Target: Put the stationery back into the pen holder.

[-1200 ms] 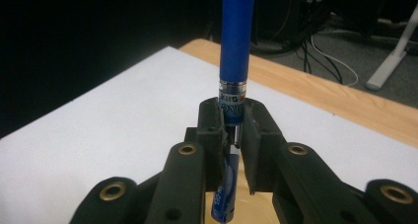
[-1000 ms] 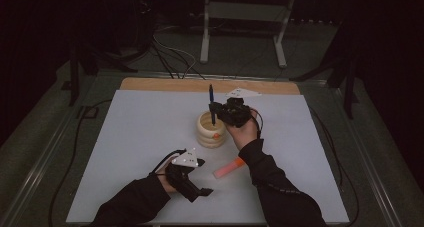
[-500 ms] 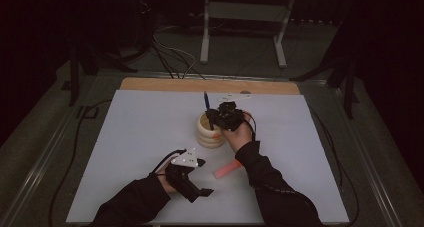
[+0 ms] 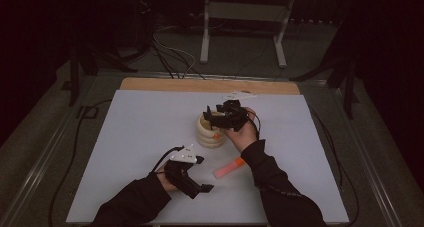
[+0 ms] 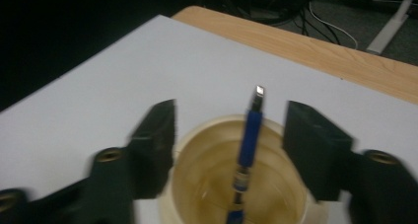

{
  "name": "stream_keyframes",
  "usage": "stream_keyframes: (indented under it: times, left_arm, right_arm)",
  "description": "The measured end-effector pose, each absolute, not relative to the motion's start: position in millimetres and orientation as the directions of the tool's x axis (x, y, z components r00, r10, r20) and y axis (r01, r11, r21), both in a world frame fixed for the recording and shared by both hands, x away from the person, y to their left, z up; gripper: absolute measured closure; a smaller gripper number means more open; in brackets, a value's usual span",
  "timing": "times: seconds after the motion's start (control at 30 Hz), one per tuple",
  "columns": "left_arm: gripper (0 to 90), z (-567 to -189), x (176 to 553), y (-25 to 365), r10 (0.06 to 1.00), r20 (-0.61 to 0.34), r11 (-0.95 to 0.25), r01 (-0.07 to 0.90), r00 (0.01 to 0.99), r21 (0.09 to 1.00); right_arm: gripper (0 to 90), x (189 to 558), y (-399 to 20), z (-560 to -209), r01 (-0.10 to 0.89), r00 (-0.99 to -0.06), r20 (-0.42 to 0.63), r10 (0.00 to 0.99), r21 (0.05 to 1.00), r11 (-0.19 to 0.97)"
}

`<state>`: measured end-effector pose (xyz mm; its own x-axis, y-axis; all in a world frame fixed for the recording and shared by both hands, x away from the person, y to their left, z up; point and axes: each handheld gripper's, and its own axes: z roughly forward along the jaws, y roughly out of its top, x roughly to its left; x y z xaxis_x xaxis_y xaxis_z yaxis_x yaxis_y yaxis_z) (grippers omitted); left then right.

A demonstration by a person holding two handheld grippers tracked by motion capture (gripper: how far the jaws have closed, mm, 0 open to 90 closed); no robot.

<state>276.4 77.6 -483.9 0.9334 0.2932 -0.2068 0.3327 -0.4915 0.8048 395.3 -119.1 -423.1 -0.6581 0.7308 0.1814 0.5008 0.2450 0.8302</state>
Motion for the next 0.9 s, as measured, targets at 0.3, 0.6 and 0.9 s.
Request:
stream_keyframes:
  times: [0.3,0.6,0.9]
  left_arm:
    - [0.2,-482,275,71,0.308,-0.189,-0.48,0.324,0.932,0.815]
    - [0.2,-483,279,59,0.362,-0.18,-0.472,0.346,0.915,0.81]
    - [0.2,-489,281,41,0.376,-0.153,-0.49,0.336,0.914,0.805]
  right_arm:
    - [2.7,381,-132,-409,0.476,-0.683,0.186,0.706,0.847,0.237]
    - [0.6,365,-147,-397,0.431,-0.679,0.17,0.714,0.88,0.201]
    - [0.6,353,-165,-390,0.407,-0.692,0.187,0.697,0.899,0.163]
